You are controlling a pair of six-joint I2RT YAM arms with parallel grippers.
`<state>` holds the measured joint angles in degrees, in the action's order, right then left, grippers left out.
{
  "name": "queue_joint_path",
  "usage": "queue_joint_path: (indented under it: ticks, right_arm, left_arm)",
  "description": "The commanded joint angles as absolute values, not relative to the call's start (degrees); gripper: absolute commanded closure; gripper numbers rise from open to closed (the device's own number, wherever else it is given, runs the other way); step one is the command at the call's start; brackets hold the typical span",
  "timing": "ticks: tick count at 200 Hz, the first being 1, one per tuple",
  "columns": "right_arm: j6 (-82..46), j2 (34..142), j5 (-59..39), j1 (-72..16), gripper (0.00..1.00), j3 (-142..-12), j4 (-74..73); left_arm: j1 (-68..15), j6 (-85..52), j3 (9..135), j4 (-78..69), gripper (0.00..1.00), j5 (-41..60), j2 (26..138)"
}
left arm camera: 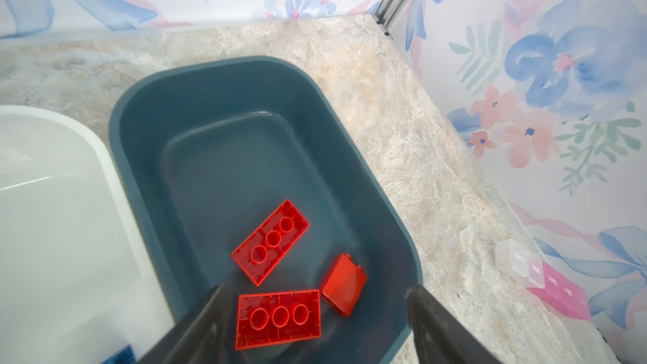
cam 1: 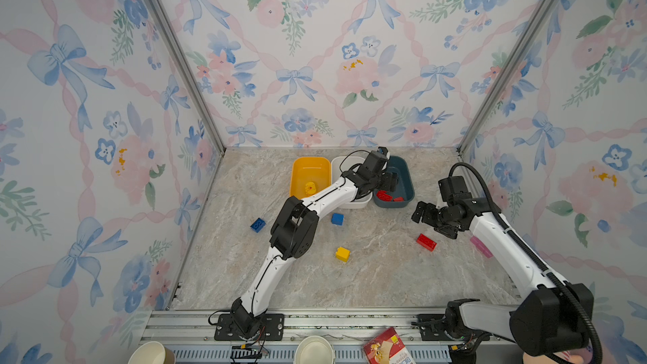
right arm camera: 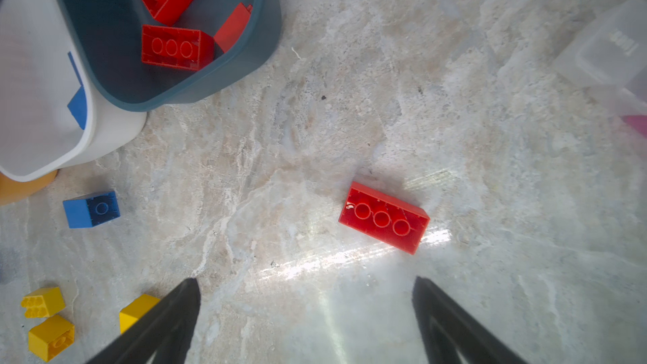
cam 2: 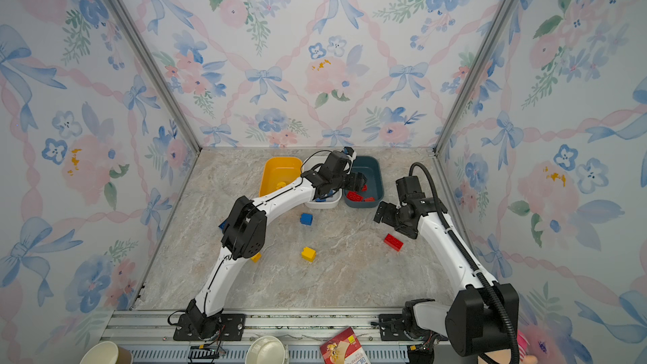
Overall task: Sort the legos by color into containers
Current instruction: 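Grasp the other red 2x4 brick with the right gripper while the left withdraws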
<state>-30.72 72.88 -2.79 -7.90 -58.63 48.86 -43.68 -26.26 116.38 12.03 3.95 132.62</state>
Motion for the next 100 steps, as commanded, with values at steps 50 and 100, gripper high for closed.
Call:
queue_joint_path:
  ticks: [50, 100]
  right_arm:
    - [-35.1, 77.1, 1.1, -7.1, 0.03, -57.5, 53.1]
    - [-35.4, 80.7, 1.5, -6.6, 0.03, -56.3, 52.6]
  left_arm:
    - [-41.3, -29.6, 96.5, 1.8, 0.10, 6.0, 114.7]
    - [-37.8, -31.2, 81.1, -2.5, 0.06, 6.6, 103.8]
